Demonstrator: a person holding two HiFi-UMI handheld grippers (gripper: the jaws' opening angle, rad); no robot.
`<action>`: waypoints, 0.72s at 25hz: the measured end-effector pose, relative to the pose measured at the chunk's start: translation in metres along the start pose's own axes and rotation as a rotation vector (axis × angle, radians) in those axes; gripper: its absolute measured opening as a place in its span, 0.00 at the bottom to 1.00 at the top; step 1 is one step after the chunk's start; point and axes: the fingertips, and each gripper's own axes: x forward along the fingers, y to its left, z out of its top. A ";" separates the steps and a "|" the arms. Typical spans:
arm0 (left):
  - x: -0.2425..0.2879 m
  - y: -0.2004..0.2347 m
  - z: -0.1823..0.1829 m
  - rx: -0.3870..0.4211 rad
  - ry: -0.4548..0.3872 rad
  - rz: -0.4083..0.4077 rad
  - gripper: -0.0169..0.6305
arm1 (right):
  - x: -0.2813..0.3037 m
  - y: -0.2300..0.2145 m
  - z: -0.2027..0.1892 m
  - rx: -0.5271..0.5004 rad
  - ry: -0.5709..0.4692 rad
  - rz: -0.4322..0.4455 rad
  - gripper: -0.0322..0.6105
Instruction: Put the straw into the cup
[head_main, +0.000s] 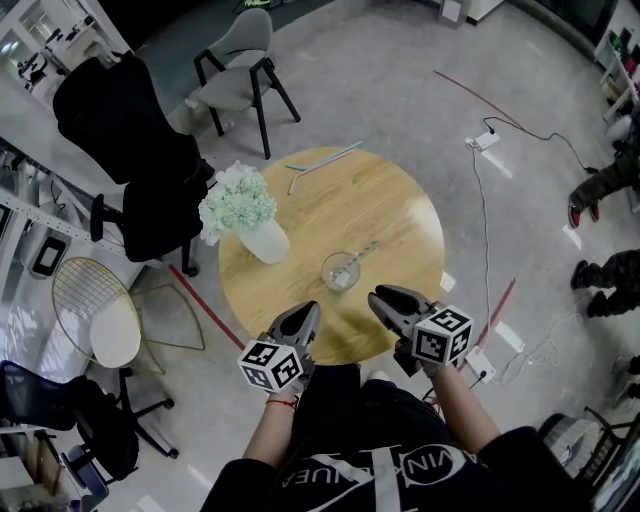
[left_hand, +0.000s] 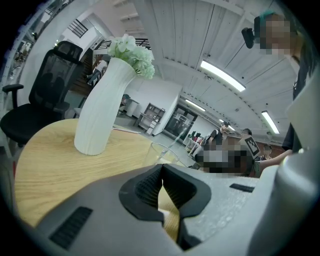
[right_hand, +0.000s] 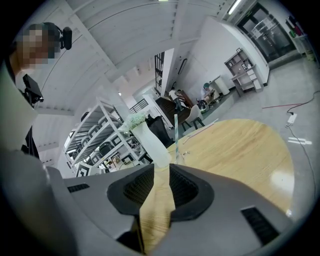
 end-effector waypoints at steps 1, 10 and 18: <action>-0.001 -0.002 -0.001 0.001 -0.003 0.001 0.04 | -0.002 0.001 -0.001 -0.002 0.002 0.001 0.18; -0.015 -0.028 -0.011 0.010 -0.035 0.009 0.04 | -0.023 0.016 -0.013 -0.041 0.012 0.027 0.17; -0.028 -0.052 -0.021 0.019 -0.067 0.016 0.04 | -0.046 0.028 -0.020 -0.090 0.020 0.026 0.09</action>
